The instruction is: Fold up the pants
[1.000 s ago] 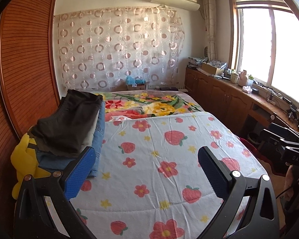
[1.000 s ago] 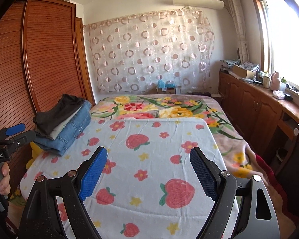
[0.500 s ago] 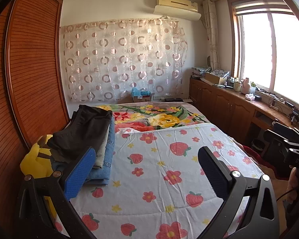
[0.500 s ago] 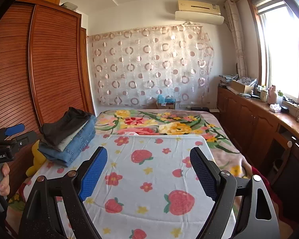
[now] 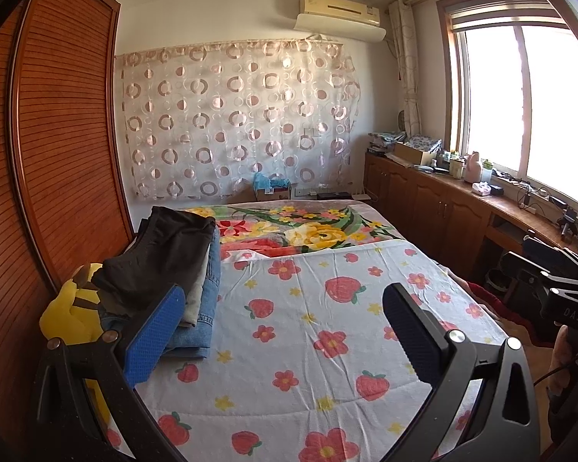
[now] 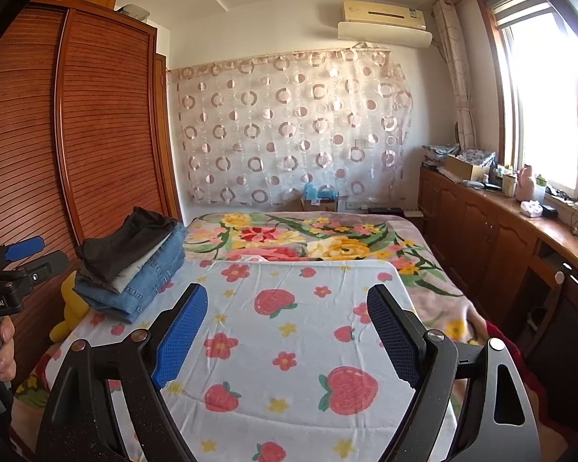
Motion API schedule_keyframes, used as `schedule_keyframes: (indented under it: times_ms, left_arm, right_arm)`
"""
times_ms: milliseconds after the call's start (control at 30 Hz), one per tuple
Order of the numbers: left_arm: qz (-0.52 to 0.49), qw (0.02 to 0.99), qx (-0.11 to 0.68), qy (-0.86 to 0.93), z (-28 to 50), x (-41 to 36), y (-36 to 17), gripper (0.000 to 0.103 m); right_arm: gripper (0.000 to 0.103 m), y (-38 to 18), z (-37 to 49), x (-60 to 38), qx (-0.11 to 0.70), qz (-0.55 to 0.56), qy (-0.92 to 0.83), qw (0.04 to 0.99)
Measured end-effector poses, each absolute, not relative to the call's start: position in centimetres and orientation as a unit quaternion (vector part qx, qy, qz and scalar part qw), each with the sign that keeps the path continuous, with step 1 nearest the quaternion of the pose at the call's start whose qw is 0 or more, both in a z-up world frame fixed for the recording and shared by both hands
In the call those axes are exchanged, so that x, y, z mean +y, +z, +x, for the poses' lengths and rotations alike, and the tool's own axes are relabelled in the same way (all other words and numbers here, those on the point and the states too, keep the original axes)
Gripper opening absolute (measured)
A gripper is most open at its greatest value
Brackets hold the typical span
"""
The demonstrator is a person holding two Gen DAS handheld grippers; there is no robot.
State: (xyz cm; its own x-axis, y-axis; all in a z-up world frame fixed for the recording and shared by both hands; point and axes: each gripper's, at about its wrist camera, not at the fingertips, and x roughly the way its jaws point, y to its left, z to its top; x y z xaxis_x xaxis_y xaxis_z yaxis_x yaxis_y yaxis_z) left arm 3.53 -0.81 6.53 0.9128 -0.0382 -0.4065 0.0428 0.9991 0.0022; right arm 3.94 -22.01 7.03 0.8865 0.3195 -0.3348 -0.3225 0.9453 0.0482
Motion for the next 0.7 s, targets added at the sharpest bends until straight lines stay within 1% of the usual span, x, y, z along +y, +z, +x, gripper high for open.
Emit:
schedule_keyframes:
  times_ms: [700]
  left_arm:
    - [0.005,0.978,0.208,-0.021,3.51,-0.77,6.46,0.103]
  right_arm:
    - [0.086,7.00,3.68,-21.57,0.170,-0.006,0.167,0.971]
